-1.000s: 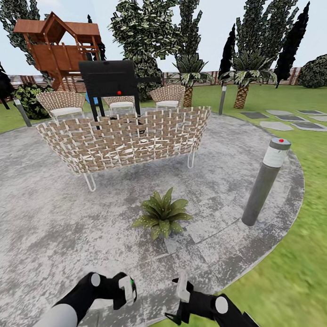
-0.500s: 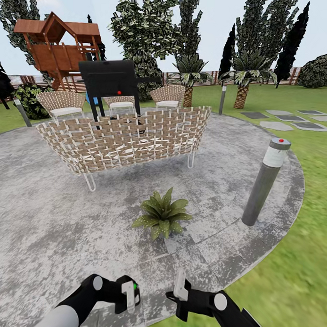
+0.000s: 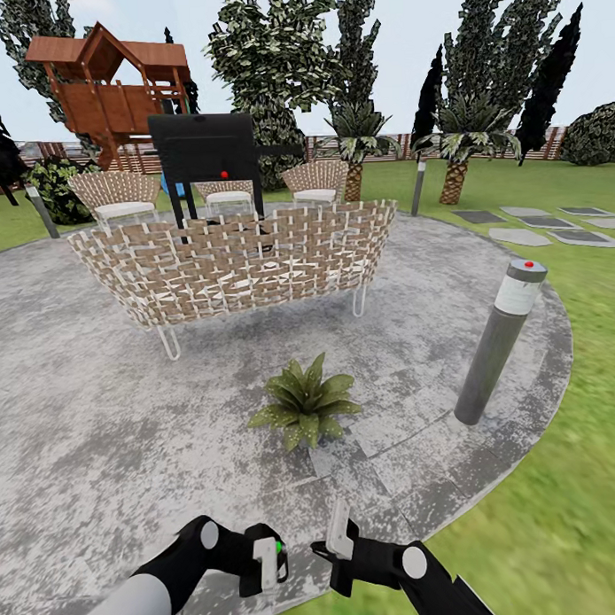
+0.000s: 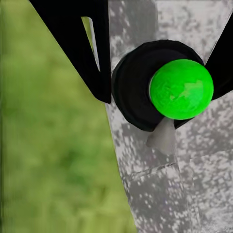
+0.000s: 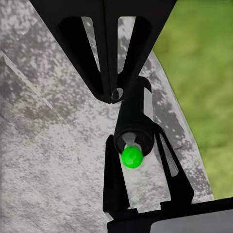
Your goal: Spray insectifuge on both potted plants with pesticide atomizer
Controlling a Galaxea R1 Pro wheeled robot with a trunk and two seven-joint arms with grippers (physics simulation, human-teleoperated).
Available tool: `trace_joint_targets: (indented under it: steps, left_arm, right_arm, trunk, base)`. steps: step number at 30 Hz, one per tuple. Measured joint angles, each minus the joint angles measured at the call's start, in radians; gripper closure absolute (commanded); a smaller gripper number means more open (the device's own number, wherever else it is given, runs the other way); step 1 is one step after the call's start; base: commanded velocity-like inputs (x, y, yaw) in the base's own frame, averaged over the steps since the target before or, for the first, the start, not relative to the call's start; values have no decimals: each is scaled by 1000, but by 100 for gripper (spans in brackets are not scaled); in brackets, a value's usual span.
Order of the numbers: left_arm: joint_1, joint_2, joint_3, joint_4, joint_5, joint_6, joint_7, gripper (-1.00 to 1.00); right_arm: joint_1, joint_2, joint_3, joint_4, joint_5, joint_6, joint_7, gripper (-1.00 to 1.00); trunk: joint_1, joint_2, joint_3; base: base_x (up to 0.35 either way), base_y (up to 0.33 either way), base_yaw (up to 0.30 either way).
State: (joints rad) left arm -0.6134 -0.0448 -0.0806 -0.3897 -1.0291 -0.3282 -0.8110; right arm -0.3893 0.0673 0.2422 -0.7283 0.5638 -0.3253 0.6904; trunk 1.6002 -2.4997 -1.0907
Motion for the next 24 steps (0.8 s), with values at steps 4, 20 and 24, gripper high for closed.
trace_joint_targets:
  steps: [4,20,24]
  left_arm:
    - [0,-21,-5,-3,-1,-1,-3,100]
    - [-4,-59,-33,-18,2,-6,-62,100]
    - [-5,-62,-33,-19,6,-6,-62,100]
  right_arm:
    - [0,0,0,-1,0,0,0,100]
    - [0,0,0,0,1,0,0,100]
    - [0,0,0,0,0,0,0,100]
  trunk:
    - [0,0,0]
    - [0,0,0]
    - [0,0,0]
  base:
    - [0,0,0]
    - [0,0,0]
    - [0,0,0]
